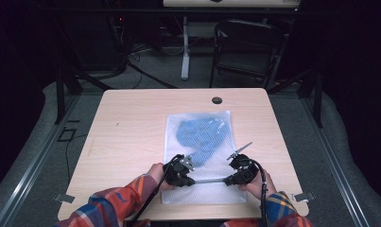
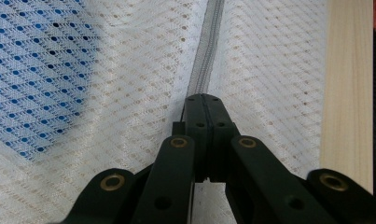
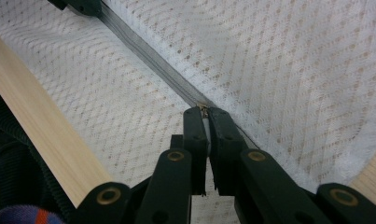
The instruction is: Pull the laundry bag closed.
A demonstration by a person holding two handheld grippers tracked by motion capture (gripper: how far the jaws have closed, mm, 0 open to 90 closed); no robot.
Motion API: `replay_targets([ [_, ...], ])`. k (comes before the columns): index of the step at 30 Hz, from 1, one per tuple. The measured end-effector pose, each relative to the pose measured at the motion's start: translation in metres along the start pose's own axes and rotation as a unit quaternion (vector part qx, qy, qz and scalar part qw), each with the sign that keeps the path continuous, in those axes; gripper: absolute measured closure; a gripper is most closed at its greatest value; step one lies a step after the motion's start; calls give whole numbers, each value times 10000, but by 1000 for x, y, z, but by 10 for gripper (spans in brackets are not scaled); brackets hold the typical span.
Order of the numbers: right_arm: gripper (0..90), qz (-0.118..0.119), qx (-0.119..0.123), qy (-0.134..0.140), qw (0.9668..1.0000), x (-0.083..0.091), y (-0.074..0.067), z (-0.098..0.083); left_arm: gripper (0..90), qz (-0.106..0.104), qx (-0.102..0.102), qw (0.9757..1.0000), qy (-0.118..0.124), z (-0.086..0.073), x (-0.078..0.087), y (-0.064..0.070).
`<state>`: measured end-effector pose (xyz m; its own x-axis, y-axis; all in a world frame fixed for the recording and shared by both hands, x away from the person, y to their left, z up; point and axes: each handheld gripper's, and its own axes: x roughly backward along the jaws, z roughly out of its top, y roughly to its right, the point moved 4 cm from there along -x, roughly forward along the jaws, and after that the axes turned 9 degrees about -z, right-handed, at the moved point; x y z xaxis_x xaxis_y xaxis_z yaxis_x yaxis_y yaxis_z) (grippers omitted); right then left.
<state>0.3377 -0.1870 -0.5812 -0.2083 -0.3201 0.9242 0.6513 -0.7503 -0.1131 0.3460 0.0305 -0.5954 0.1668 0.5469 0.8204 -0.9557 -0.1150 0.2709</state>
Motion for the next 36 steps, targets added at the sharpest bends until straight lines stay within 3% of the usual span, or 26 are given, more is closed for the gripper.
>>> replay_targets([
  [5, 866, 106, -15, 4, 9999, 0, -2, 1, 900, -22, 21, 10000, 15, 0, 0, 0],
  [13, 866, -28, 6, -32, 10000, 3, 3, -1, 900, -84, 63, 9999, 60, -1, 0, -2],
  [14, 865, 62, -71, -23, 10000, 4, 2, -2, 900, -76, 71, 9999, 23, -1, 1, -2],
  [22, 865, -42, -45, -65, 10000, 7, 9, -6, 900, -74, 80, 9999, 37, -1, 0, -2],
  [26, 865, -33, -194, 9, 9998, 8, 8, -8, 900, -94, 80, 9999, 61, -1, 0, -2],
  [27, 865, -60, -63, -84, 9999, 9, 11, -8, 900, -107, 82, 9999, 76, -1, 0, -2],
  [28, 865, 27, -94, -39, 9999, 9, 11, -9, 900, -107, 80, 9999, 73, -1, 0, -2],
  [36, 865, 2, -139, -66, 9999, 11, 13, -11, 900, -76, 71, 9999, 30, -1, 1, -2],
])
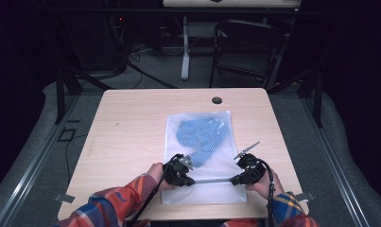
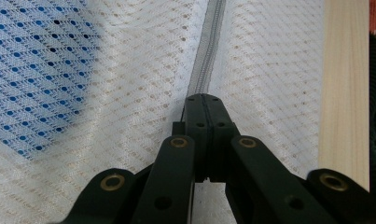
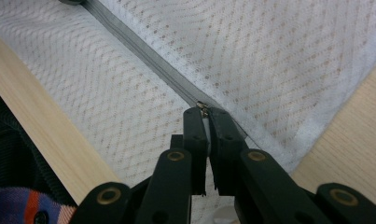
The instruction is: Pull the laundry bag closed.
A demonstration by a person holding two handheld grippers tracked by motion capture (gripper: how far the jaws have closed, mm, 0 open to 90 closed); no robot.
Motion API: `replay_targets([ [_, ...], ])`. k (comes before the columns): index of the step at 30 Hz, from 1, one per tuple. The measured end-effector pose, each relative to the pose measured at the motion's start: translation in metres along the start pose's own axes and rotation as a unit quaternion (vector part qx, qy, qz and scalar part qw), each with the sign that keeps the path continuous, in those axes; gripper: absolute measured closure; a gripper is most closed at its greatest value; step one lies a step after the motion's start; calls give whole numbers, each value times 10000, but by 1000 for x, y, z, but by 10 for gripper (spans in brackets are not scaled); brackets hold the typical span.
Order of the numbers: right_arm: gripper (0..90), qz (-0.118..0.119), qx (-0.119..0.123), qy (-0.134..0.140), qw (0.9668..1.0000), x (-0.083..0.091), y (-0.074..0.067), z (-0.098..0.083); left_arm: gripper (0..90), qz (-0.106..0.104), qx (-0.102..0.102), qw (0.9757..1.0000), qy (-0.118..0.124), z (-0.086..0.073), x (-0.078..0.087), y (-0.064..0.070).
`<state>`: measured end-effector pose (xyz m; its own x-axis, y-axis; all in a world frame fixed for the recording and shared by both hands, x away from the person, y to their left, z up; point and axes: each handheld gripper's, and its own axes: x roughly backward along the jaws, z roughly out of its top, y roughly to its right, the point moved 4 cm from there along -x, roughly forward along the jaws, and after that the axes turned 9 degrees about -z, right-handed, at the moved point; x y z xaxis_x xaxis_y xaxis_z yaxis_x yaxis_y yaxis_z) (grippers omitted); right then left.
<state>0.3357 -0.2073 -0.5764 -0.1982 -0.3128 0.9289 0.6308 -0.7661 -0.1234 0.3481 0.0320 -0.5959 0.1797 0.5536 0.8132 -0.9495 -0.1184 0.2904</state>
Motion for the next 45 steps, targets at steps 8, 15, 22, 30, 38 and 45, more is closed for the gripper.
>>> replay_targets([
  [8, 866, 44, -37, 12, 10000, 2, 2, -2, 900, -15, 11, 10000, 34, 0, 0, -1],
  [15, 866, -31, -99, -12, 9999, 4, 7, -5, 900, -18, 18, 10000, 41, -1, 0, -1],
  [22, 866, -146, -128, -56, 9998, 6, 15, -11, 900, -35, 18, 10000, 43, -1, 0, -1],
  [30, 866, -141, -224, -26, 9996, 6, 17, -14, 900, -10, 17, 10000, 12, -1, 1, -1],
  [38, 867, -114, -342, -78, 9993, 5, 18, -16, 900, 10, 22, 10000, 25, -1, 0, -1],
  [45, 866, -114, -325, -155, 9993, 5, 20, -18, 900, -17, 2, 10000, 55, -1, 0, 0],
])
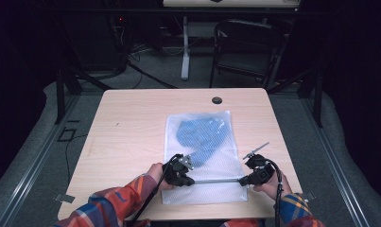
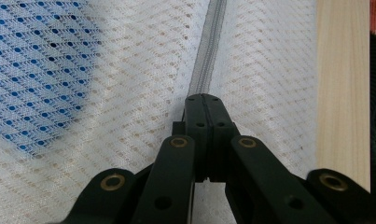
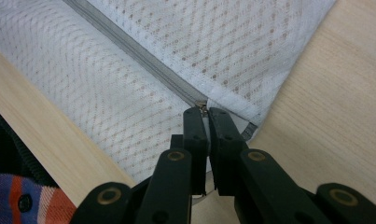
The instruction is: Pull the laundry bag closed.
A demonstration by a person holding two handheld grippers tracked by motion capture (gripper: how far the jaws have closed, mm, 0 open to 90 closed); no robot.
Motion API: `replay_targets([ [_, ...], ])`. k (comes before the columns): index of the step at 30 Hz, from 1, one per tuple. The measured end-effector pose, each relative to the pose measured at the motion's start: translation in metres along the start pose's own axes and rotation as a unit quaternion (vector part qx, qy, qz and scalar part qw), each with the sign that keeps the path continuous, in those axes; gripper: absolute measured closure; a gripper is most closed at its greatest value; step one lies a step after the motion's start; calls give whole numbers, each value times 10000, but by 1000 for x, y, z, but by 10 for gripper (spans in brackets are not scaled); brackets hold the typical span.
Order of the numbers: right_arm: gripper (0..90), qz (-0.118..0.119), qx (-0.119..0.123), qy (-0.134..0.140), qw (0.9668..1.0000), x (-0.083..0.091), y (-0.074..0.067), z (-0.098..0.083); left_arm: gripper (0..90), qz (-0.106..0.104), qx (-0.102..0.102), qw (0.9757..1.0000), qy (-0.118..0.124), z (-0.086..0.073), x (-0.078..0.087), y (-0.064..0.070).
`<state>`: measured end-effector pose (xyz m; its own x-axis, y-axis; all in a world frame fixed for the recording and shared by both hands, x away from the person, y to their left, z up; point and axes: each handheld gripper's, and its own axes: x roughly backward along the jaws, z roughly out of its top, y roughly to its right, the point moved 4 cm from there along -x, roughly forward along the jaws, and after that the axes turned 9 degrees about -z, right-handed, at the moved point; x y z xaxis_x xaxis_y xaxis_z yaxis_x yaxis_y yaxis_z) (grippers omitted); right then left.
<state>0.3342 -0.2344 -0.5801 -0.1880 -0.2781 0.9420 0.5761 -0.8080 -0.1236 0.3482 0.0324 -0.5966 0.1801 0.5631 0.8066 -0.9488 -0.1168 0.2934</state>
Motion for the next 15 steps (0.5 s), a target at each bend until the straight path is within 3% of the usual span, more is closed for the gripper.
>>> replay_targets([
  [3, 864, -86, -6, 13, 10000, -2, 0, 0, 900, -37, -2, 10000, 35, -1, 0, -1],
  [5, 863, 21, -122, 95, 9999, -3, -3, 0, 900, -43, 5, 10000, 41, -1, 0, -1],
  [7, 859, -72, -47, 82, 9999, -4, -1, 0, 900, 3, 16, 10000, 33, -1, 1, -1],
  [12, 851, -17, -240, 192, 9995, -4, -4, 1, 900, -9, 55, 9999, 86, -2, 0, -1],
  [15, 774, -116, -259, 305, 9991, -3, -4, 2, 900, -11, 95, 9999, 72, -2, 1, -1],
])
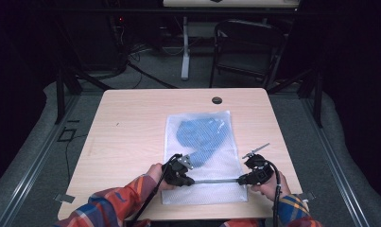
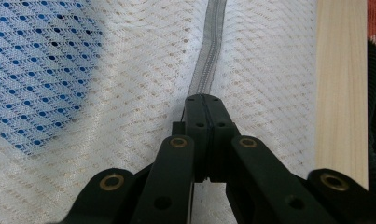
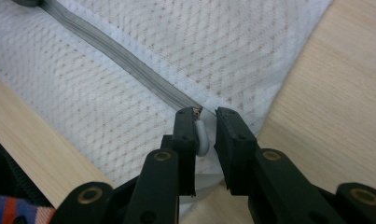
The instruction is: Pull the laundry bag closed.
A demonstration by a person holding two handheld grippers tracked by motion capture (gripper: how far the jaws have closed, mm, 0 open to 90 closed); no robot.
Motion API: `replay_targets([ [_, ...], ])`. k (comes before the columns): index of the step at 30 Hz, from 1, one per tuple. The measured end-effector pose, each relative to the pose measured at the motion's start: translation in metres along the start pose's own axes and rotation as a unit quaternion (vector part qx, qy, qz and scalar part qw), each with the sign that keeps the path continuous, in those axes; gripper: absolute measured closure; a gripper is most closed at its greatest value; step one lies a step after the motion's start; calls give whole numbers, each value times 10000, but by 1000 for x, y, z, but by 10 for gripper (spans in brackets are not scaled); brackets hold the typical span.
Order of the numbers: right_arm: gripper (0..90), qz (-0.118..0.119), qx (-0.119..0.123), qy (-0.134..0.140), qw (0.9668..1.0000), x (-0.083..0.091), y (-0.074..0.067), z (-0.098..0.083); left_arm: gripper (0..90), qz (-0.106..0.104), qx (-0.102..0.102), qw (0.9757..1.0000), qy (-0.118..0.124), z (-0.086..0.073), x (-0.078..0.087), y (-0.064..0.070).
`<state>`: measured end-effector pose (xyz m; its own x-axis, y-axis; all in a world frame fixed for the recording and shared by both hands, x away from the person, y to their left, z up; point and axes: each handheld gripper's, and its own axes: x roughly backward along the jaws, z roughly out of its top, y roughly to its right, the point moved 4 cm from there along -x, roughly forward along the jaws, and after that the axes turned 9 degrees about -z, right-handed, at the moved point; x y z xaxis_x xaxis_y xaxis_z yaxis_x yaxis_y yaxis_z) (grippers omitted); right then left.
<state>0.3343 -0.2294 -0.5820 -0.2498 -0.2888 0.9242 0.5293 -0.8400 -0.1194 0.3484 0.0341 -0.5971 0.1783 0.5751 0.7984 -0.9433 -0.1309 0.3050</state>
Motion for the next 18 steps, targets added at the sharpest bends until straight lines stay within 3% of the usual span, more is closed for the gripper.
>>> replay_targets([
  [4, 707, -19, 41, 15, 10000, 2, -2, 0, 882, 37, 10, 10000, -7, 1, 0, 1],
  [7, 623, -96, 125, -21, 9999, 5, -4, 0, 776, 47, 44, 10000, -1, 2, 1, 2],
  [14, 375, -98, 142, 270, 9995, 16, -8, 0, 497, 126, 410, 9990, 161, 4, 11, -2],
  [16, 304, -153, 128, 383, 9991, 18, -8, 0, 458, 97, 510, 9984, 233, 5, 16, -3],
  [18, 246, -189, 65, 521, 9984, 20, -7, 0, 353, 33, 516, 9984, 241, 6, 21, -2],
])
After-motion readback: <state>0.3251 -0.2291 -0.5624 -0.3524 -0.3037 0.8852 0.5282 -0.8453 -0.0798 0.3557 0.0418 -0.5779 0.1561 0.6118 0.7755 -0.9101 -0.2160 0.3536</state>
